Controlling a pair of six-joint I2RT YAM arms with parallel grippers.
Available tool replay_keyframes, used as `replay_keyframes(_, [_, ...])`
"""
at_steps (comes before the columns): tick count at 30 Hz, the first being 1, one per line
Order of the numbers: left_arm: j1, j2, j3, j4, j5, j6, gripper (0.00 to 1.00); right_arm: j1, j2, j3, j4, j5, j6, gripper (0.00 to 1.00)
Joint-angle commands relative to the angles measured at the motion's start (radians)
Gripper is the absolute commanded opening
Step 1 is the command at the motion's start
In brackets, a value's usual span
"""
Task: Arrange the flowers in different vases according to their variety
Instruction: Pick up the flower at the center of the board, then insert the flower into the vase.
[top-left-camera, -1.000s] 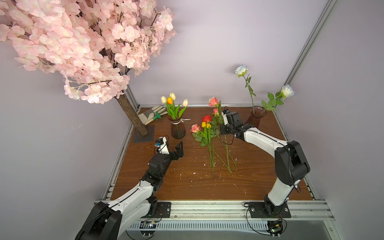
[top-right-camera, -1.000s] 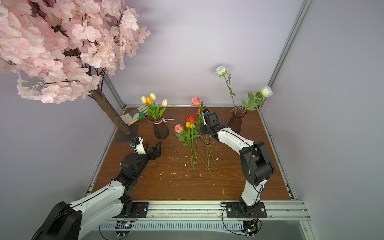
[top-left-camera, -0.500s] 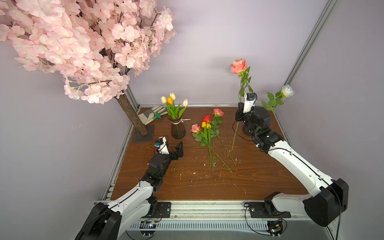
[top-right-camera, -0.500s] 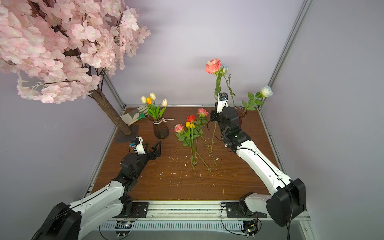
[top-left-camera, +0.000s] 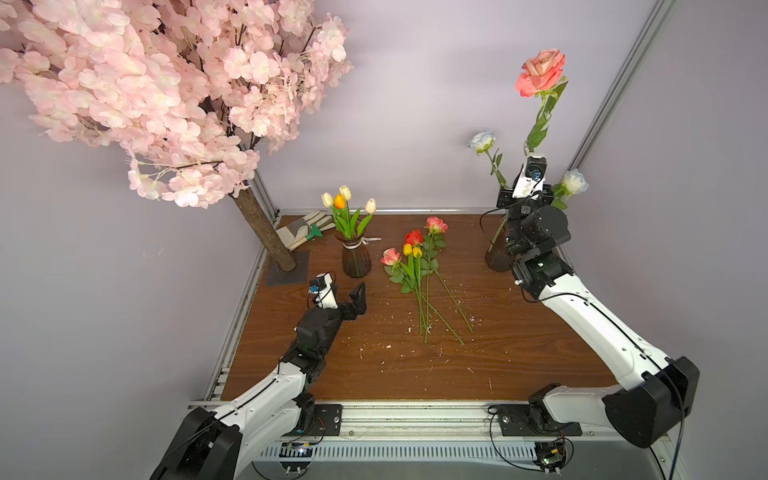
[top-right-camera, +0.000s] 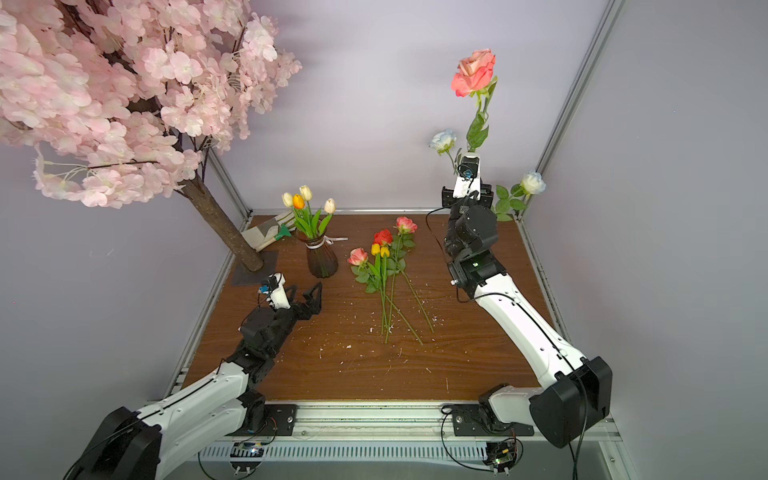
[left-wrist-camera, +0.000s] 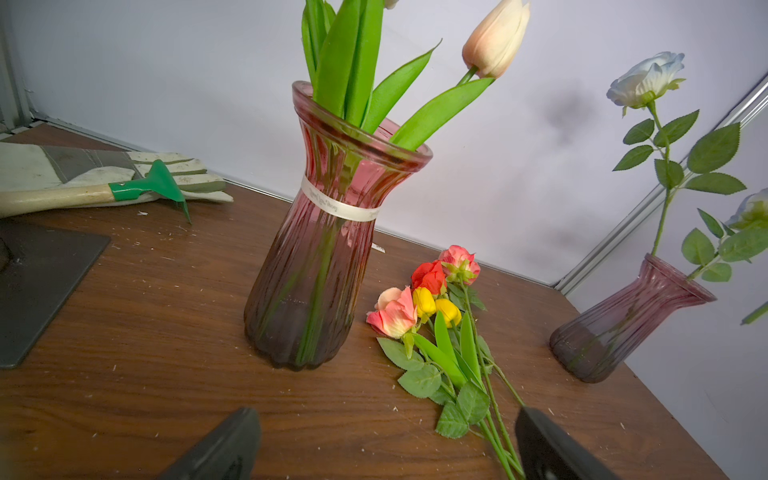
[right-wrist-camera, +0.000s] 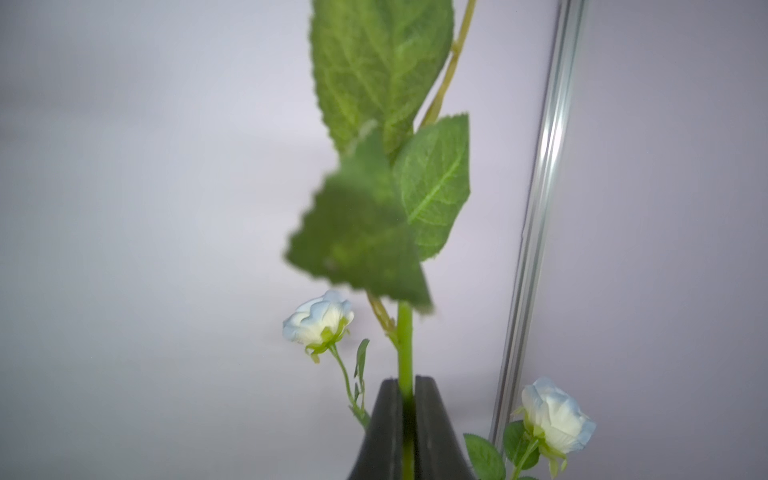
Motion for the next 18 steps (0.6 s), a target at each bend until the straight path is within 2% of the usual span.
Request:
replay_keyframes(1, [-0.008, -0.012, 0.000, 0.015, 0.007, 0.009, 0.99, -0.013, 0.047, 0.060, 0.261, 0.059, -0.188, 0.00])
replay_keyframes(4, [-0.010, -0.011, 0.000, 0.014, 0.008, 0.010, 0.99, -0.031, 0.096, 0.080, 0.353, 0.070, -0.264, 0.00])
replay_keyframes(8, [-0.008, -0.010, 0.000, 0.017, 0.007, 0.013, 0.99, -0.065, 0.144, 0.111, 0.412, 0.058, -0.294, 0.00])
replay_keyframes(18, [-0.009, -0.004, 0.000, 0.023, 0.007, 0.016, 0.99, -0.155, 0.223, 0.134, 0.378, -0.011, -0.177, 0.00])
